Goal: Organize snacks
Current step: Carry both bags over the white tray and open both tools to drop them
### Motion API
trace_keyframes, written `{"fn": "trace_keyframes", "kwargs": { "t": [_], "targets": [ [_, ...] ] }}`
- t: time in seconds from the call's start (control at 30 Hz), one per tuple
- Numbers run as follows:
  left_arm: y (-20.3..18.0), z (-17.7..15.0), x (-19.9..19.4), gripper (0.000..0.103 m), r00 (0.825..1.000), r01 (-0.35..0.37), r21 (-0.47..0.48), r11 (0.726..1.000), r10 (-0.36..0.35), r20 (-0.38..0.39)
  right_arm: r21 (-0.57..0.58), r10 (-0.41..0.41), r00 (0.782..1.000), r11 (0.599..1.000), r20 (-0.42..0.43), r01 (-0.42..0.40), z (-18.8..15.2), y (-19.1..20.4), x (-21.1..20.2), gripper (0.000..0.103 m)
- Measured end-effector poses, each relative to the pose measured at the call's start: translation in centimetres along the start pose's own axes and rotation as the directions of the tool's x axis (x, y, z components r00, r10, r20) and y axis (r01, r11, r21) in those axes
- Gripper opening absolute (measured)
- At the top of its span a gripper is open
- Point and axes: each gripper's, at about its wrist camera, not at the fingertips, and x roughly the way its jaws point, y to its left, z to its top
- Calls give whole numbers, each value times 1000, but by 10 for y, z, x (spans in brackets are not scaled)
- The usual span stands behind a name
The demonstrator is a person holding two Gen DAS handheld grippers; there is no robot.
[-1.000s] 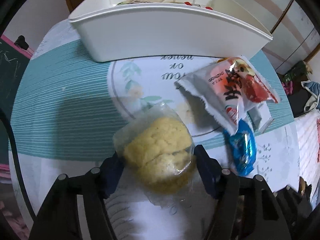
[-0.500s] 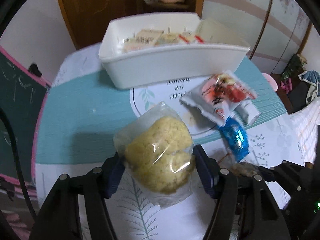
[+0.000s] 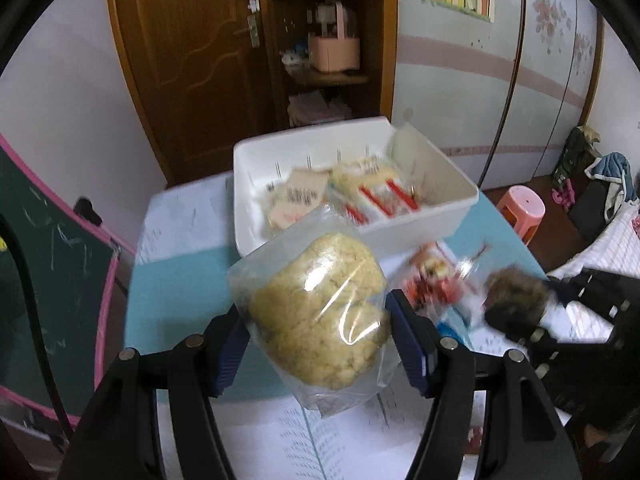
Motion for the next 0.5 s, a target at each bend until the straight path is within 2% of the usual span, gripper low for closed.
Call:
{"fn": "trace_keyframes", "kwargs": {
  "t": [0.27, 0.5],
  "targets": [
    [17, 79, -10, 65, 996, -46, 8, 999, 45, 74, -25, -92, 981, 995, 168, 98, 85, -16, -46, 45],
    [32, 155, -5, 65, 991, -69, -13, 997, 71, 117, 21, -123, 958, 992, 259, 122, 164, -38, -75, 45]
  ]
}}
